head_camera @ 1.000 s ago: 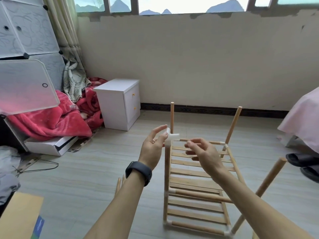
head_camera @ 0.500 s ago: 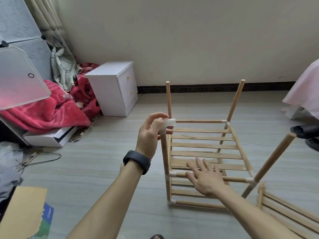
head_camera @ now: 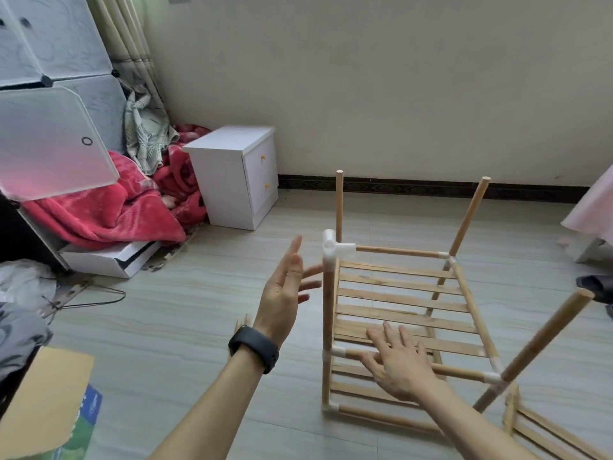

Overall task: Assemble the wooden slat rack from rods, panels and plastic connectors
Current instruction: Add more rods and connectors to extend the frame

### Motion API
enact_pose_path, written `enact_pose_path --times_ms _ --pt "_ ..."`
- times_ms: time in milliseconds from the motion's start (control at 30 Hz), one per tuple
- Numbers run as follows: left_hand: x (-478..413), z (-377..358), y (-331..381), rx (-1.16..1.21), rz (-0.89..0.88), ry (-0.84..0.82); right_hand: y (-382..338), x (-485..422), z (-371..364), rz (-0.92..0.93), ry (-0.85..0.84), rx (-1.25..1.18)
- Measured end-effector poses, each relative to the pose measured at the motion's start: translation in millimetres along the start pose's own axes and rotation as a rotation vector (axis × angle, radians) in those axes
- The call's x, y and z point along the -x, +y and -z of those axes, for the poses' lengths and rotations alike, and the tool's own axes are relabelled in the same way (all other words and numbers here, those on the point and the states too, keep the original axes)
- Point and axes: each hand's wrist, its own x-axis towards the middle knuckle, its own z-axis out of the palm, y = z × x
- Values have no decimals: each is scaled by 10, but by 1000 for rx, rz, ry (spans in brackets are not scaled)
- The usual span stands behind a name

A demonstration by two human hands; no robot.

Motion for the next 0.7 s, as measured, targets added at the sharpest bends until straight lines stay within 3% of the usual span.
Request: enact_pose_path --times_ms 233,367,467,533,700 --pt "739 845 -1545 -390 432 187 -474 -73 97 203 99 -28" --pt "1370 1164 -2323 -745 791 90 -458 -102 -159 231 174 201" --pt "1728 1188 -2698 -943 938 -70 -460 -144 -227 229 195 214" --pt "1873 1131 -2848 -991 1001 -139 -468 -140 -224 221 218 215" --pt "1973 947 -3028 -943 1081 -119 -475 -91 -234 235 236 206"
